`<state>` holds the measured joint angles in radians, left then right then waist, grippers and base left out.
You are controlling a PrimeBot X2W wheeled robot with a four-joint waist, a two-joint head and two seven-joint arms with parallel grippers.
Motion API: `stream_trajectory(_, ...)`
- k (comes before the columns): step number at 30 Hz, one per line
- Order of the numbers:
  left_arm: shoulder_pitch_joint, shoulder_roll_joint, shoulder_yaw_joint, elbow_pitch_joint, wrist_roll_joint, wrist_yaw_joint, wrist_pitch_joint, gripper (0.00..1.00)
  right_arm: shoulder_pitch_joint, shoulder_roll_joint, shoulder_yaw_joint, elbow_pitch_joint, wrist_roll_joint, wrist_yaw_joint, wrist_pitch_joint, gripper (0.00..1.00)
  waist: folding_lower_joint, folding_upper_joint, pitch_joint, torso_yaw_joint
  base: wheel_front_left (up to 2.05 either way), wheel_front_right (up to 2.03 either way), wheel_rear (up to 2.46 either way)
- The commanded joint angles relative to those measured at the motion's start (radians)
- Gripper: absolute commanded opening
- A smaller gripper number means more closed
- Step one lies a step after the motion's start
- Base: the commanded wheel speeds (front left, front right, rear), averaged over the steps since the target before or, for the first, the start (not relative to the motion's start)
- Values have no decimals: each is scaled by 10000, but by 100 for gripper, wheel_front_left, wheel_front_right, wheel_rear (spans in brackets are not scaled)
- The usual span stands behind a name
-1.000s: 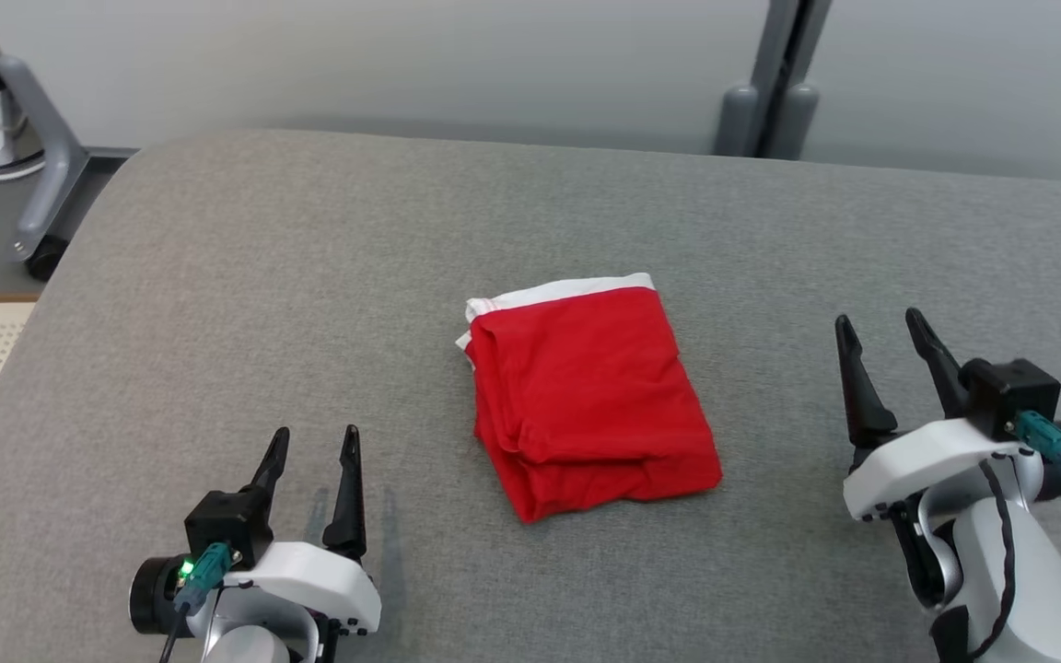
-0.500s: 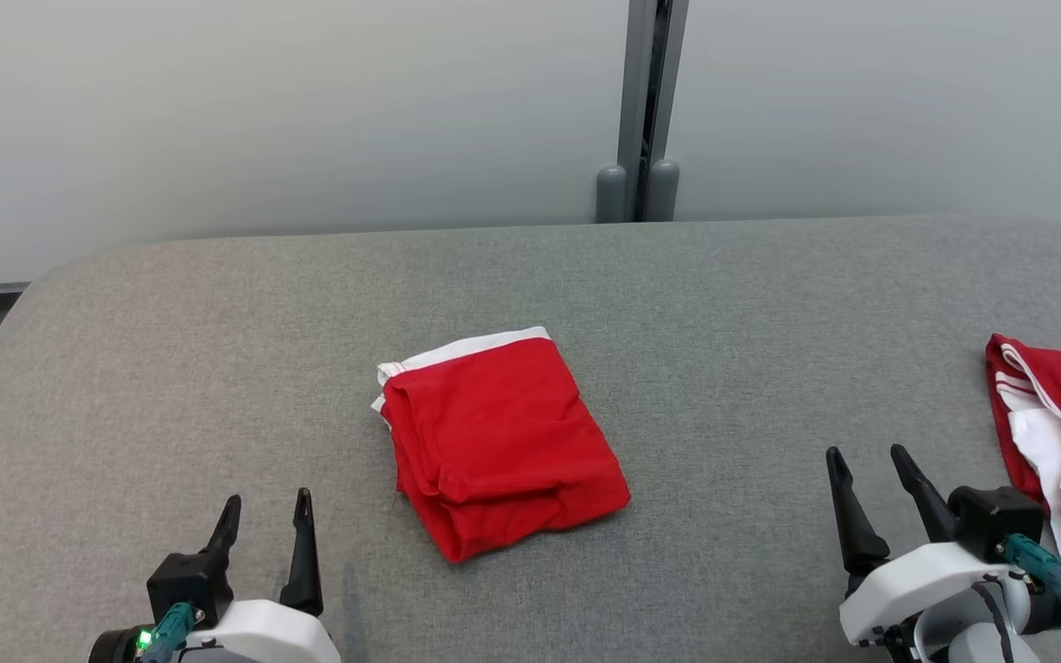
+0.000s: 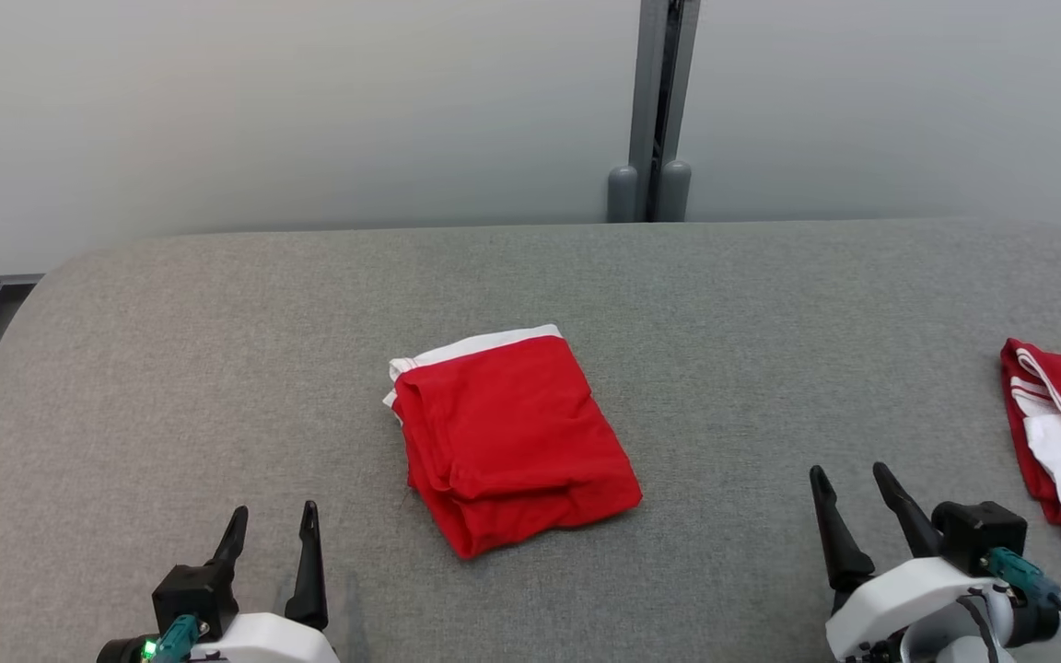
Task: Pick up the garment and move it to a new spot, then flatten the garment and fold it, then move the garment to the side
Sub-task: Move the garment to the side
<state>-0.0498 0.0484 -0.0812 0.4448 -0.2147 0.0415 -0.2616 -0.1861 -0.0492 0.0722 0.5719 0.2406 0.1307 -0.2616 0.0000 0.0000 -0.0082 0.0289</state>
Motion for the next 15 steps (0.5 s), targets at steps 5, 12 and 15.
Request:
stream_trajectory(5,-417,53,-344,-25,-111,-115,-43,100,-875,-35,1183,670,469,0,-41,100,0,0,676,722,0,0,0)
stream_trajectory(12,-964,50,-916,70,-268,-237,-43,100,-2577,-54,1998,1979,1428,0,-41,100,0,0,1400,1820,0,0,0)
stream_trajectory(15,-1112,53,-1093,41,-298,-295,-43,100,-3222,-52,2327,2740,2143,0,-39,100,0,0,1604,2262,0,0,0)
